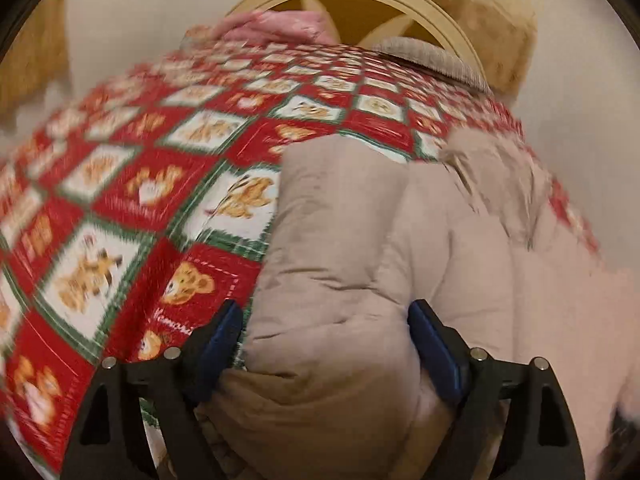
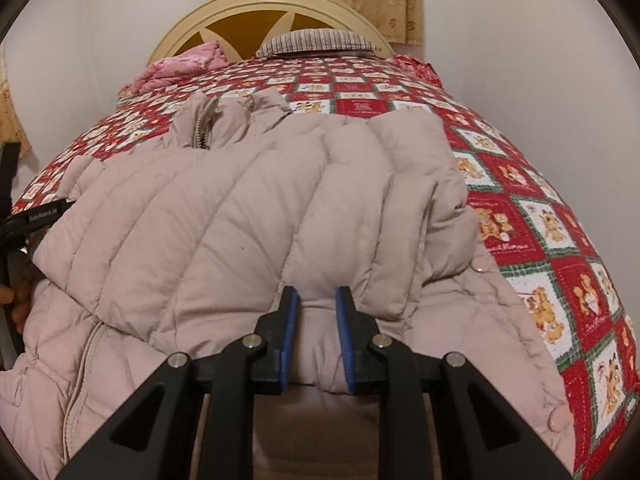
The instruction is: Fold large clothes
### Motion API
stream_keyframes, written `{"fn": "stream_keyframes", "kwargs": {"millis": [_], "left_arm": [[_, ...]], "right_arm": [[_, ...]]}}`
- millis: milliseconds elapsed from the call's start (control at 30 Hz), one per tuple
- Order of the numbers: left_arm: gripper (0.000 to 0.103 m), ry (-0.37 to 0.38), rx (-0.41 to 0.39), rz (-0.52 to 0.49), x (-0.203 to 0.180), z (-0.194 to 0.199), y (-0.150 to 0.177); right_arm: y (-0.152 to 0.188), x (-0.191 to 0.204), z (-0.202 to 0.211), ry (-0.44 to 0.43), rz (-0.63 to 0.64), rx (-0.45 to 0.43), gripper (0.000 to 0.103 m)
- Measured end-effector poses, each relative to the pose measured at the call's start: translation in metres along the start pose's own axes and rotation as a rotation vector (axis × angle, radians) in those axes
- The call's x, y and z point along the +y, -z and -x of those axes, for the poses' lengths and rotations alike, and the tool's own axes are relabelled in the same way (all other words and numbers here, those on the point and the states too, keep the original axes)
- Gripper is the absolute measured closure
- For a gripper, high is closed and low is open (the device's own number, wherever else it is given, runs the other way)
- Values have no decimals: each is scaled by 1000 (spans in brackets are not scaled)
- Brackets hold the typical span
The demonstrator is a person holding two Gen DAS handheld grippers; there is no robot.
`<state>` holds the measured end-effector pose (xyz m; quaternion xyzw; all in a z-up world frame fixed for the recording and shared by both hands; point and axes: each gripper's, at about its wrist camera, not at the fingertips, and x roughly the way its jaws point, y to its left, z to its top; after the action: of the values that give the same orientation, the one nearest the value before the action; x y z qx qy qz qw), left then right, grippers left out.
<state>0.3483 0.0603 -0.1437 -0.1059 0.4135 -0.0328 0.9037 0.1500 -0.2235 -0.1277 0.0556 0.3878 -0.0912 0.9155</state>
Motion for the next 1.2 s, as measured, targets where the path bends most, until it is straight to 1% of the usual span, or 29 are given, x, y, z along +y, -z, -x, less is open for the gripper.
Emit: {"fn": "stream_keyframes", "kwargs": {"millis": [67,167,267,300,400,467,600,633,667,733,767,800,833,900,967,1033,1100,1167,1200], "left_arm": [[15,-6,-6,-8,-1,0,1],[13,-55,-5,-46,-11,-1,3],[8,-111,0,-69,-18,-2,6],[8,-114,1,-68,-19,-2,4],[7,-99,4,-53,-16,-2,4],[7,-76,2,-35,-12,2,4],[8,-16,22,47,5,26,10],[8,-12,6,63,9,38,14],[8,-20,-28,73,12,53,18],[8,-49,-119,87,17,82,25],[8,-60,-181,106,19,100,27],[8,-50,-234,124,20,113,27],[8,-15,-307,145,22,128,23],[8,46,-396,174,24,145,13],[8,62,-473,220,30,163,-2],[8,77,-501,252,38,179,-15],[8,102,-526,260,49,197,-25],[8,111,-546,268,59,212,-25],[8,121,-542,267,65,218,-23]], "right_arm": [[0,1,-2,-2,9,5,79],[0,1,-4,-1,12,14,79],[0,2,-6,6,18,23,79],[-1,2,-6,9,21,24,79],[0,1,-6,3,15,26,79],[0,1,-7,0,9,28,79],[0,-1,-7,-5,1,30,79],[0,-2,-7,-8,-3,30,79],[0,-2,-7,-10,-5,30,79],[0,-2,-7,-11,-7,30,79],[0,-2,-7,-11,-6,30,79],[0,-2,-7,-11,-4,30,79],[0,-2,-7,-10,-2,29,79],[1,-2,-6,-3,2,29,79],[1,-2,-6,-3,2,28,79],[1,-2,-6,-5,0,28,79],[1,-1,-5,-5,-1,27,79],[1,-1,-5,-5,-1,27,79],[1,-1,-5,-6,-2,27,79]]}}
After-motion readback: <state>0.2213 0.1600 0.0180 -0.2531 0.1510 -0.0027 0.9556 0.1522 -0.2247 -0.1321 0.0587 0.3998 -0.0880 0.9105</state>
